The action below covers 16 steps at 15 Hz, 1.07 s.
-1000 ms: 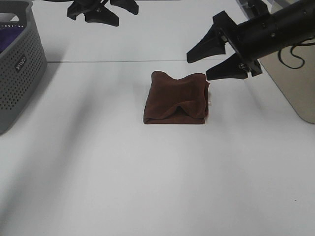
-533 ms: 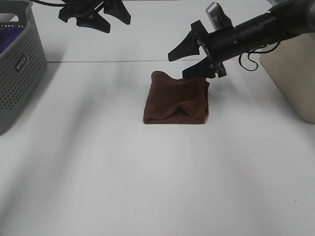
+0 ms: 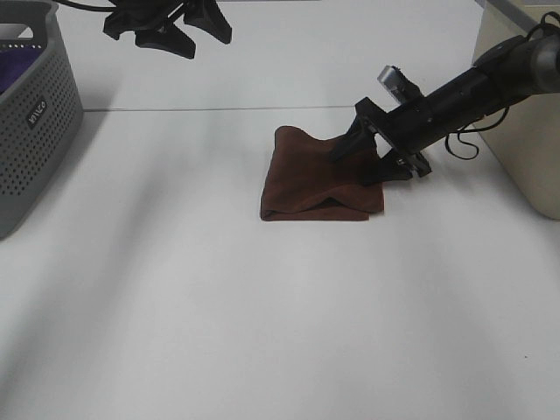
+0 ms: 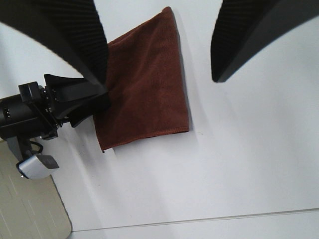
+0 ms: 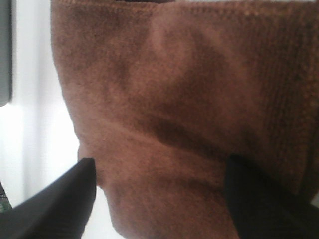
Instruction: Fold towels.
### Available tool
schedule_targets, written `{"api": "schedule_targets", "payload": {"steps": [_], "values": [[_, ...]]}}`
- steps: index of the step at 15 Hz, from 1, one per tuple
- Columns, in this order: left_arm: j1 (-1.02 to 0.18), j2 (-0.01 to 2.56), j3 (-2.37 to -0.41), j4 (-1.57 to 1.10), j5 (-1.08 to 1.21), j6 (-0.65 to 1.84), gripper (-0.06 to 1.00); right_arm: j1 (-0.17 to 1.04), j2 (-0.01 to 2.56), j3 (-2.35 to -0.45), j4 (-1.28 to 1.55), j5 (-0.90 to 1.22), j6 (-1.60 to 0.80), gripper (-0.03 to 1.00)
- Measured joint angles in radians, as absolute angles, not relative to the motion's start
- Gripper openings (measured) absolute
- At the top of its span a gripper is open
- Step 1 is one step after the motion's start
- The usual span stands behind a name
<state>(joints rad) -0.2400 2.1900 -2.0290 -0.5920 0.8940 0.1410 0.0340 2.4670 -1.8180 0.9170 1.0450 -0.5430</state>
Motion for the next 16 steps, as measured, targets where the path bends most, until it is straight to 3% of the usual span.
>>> {"api": "schedule_targets", "payload": {"steps": [9,16], "values": [[-0.240,2.164,-2.029,-0.575,0.921,0.141,0.56,0.012,2.257,-1.818,0.735,1.180,-0.470,0.71],[-0.240,1.851,-2.029,-0.282,1.139,0.084,0.56,0.164,1.851,-1.784,0.309,1.205,-0.212,0.71]]}}
